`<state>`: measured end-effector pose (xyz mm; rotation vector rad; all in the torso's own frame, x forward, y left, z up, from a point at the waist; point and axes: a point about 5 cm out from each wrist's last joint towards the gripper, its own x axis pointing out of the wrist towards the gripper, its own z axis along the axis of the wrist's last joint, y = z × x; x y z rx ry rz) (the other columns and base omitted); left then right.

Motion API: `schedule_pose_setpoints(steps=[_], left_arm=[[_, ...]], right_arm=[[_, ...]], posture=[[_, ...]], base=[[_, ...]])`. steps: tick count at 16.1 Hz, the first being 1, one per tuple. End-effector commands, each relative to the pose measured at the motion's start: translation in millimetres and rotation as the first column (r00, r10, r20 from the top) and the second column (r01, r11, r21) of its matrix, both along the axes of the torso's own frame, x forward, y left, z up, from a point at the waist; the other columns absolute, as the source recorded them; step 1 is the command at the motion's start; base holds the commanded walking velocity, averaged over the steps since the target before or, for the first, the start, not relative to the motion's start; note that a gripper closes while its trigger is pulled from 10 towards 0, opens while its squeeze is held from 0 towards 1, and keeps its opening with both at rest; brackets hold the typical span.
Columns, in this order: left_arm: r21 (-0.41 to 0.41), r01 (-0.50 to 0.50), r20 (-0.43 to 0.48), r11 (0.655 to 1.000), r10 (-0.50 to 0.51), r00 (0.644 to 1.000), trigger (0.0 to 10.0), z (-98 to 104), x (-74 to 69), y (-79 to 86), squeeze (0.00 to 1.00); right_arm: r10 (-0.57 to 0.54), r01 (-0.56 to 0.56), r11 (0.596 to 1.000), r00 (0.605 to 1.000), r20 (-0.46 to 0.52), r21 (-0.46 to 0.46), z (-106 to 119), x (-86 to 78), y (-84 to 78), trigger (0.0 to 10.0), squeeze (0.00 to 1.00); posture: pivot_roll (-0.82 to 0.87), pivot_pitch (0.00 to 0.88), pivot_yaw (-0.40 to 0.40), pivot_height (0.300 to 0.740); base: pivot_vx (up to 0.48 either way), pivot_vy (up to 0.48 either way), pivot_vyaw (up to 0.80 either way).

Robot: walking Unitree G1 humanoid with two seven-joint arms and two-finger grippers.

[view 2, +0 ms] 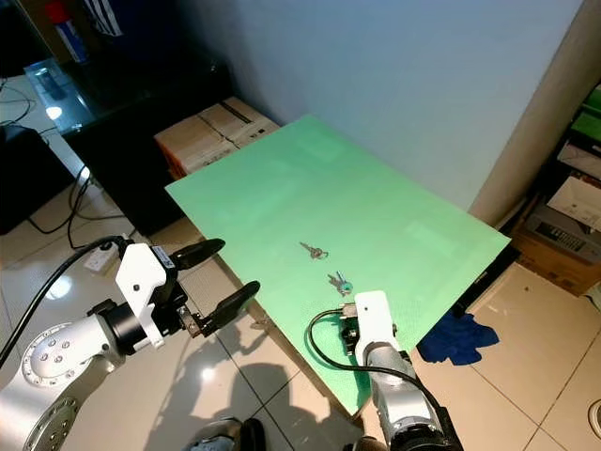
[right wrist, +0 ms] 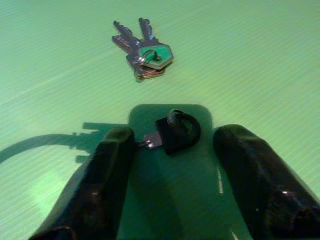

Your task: Hang keys on a hook

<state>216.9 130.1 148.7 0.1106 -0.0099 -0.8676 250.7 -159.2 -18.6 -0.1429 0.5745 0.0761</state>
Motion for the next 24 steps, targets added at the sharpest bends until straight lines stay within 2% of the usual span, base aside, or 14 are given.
schedule_pose_setpoints(steps=[1, 8, 12, 24], left_arm=[[0.009, 0.007, 0.006, 1.0, -0.007, 1.0, 10.0, 3, -3.0, 2.5, 0.0], [0.017, 0.014, 0.002, 1.0, -0.014, 1.0, 10.0, 3, -4.5, 4.7, 0.0], [0.026, 0.015, 0.001, 1.0, -0.016, 1.0, 10.0, 3, -5.1, 5.9, 0.0], [0.036, 0.001, 0.015, 0.999, -0.002, 1.0, 10.0, 5, -1.3, 6.5, 0.0]], right_arm=[[-0.018, 0.018, 1.0, 1.0, -0.008, 0.01, -3, -2.1, 0.6, 9.9, 0.0], [-0.028, 0.028, 0.999, 0.999, 0.022, 0.02, 0, 3.1, -2.0, 10.0, 0.0], [0.044, -0.042, 0.998, 0.999, -0.033, 0.048, -7, 0.3, 7.0, 10.0, 0.0], [0.15, -0.149, 0.984, 0.989, 0.002, 0.095, -3, 1.6, 24.1, 10.0, 0.0]], posture=[[0.1, 0.114, 0.129, 0.74], [0.1, 0.111, 0.136, 0.74], [0.11, 0.108, 0.137, 0.74], [0.11, 0.114, 0.14, 0.74]], base=[[0.0, 0.0, 0.0], [0.0, 0.0, 0.0], [0.0, 0.0, 0.0], [0.0, 0.0, 0.0]])
